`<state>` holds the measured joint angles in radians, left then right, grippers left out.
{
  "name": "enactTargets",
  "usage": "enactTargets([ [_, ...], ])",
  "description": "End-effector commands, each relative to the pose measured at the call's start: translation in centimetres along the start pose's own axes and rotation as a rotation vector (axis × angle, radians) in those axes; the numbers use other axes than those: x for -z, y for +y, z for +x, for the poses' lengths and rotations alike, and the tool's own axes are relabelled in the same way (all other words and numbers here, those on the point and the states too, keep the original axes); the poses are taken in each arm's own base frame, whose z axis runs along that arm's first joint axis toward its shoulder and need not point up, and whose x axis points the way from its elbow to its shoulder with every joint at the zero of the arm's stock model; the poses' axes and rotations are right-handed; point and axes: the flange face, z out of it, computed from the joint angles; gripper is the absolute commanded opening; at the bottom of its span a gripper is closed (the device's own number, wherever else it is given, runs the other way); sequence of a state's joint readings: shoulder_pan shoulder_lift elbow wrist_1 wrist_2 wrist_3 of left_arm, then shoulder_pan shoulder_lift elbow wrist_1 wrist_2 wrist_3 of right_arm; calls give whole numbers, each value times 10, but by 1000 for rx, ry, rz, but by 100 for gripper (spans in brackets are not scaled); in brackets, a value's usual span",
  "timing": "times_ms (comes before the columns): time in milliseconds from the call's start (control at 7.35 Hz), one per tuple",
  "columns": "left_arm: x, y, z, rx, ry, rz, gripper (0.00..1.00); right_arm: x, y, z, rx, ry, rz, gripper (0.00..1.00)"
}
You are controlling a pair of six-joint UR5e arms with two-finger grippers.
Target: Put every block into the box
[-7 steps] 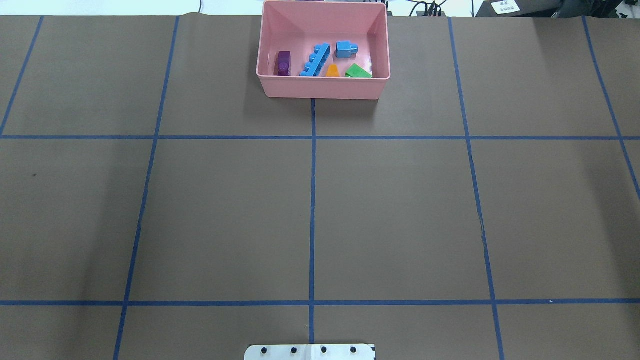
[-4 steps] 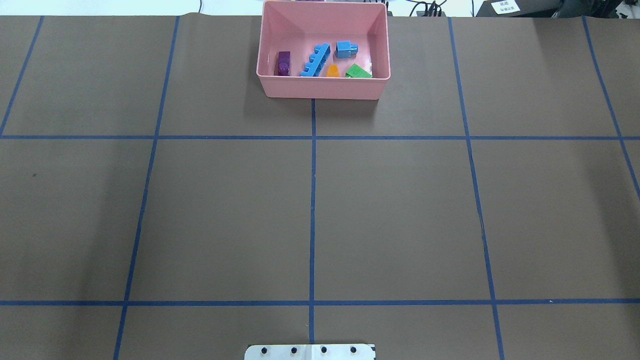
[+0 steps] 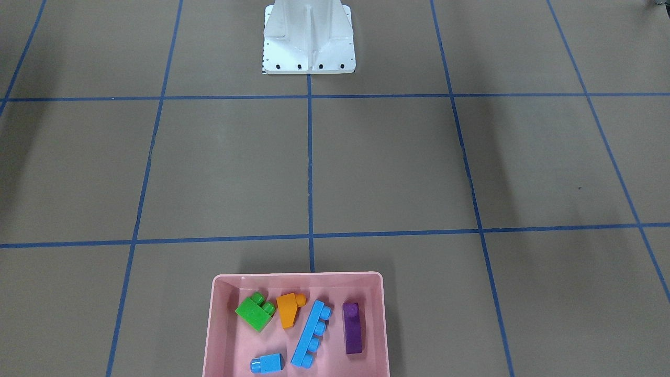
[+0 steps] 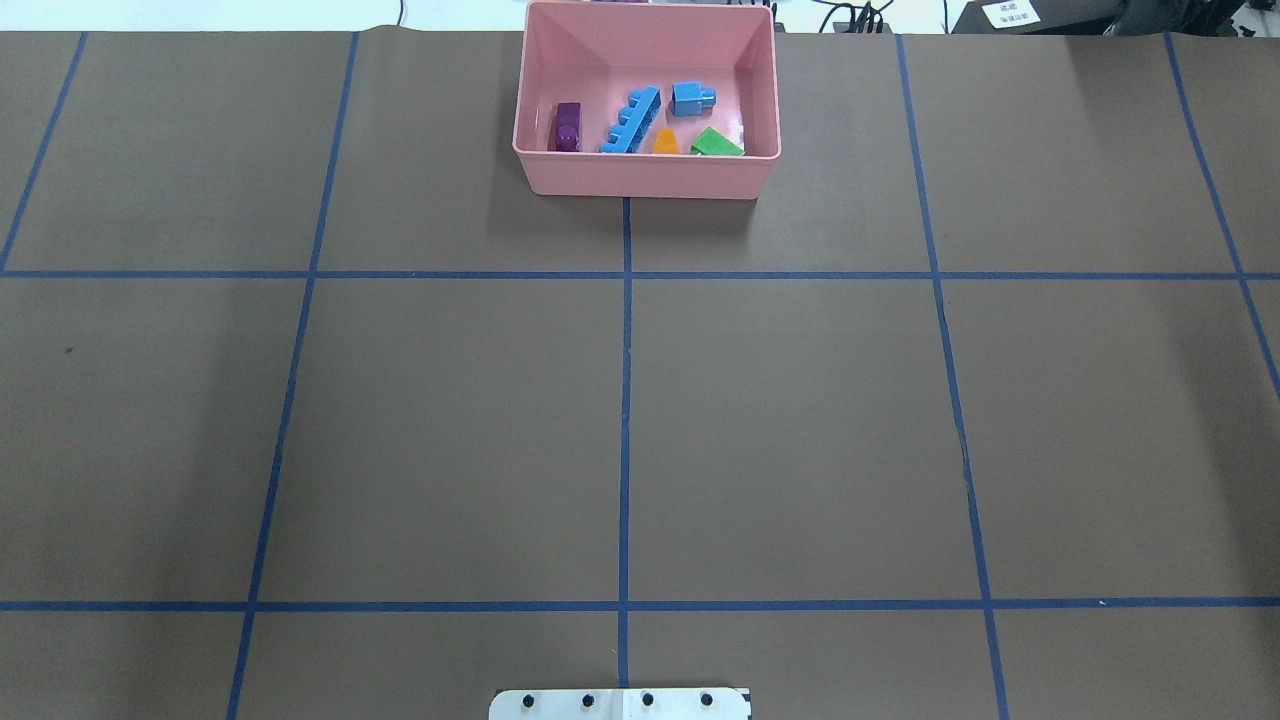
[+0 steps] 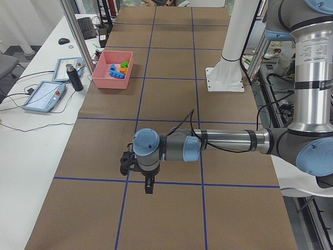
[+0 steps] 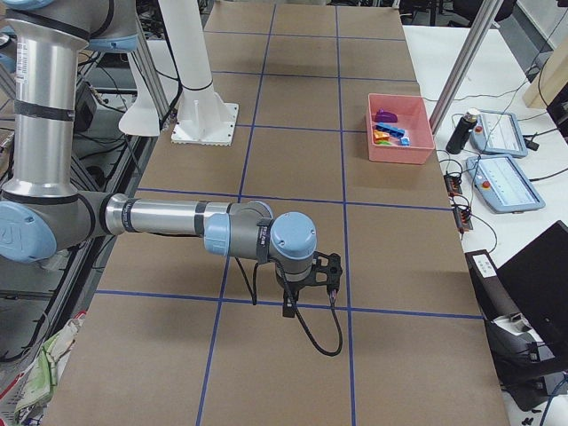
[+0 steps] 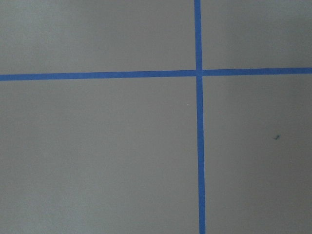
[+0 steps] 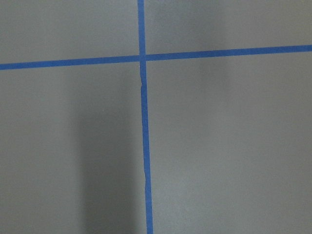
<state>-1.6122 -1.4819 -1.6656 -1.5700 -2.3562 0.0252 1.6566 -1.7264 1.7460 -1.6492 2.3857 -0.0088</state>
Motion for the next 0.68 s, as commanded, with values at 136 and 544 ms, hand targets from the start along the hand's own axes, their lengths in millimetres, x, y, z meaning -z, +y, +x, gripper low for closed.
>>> enactTargets([
  [136, 0, -1, 0, 6, 0, 1, 100, 0, 0, 0, -13, 0, 0, 100],
  [544, -1, -2, -1, 8, 0, -1, 100, 1, -1, -1, -11, -1, 3, 100],
])
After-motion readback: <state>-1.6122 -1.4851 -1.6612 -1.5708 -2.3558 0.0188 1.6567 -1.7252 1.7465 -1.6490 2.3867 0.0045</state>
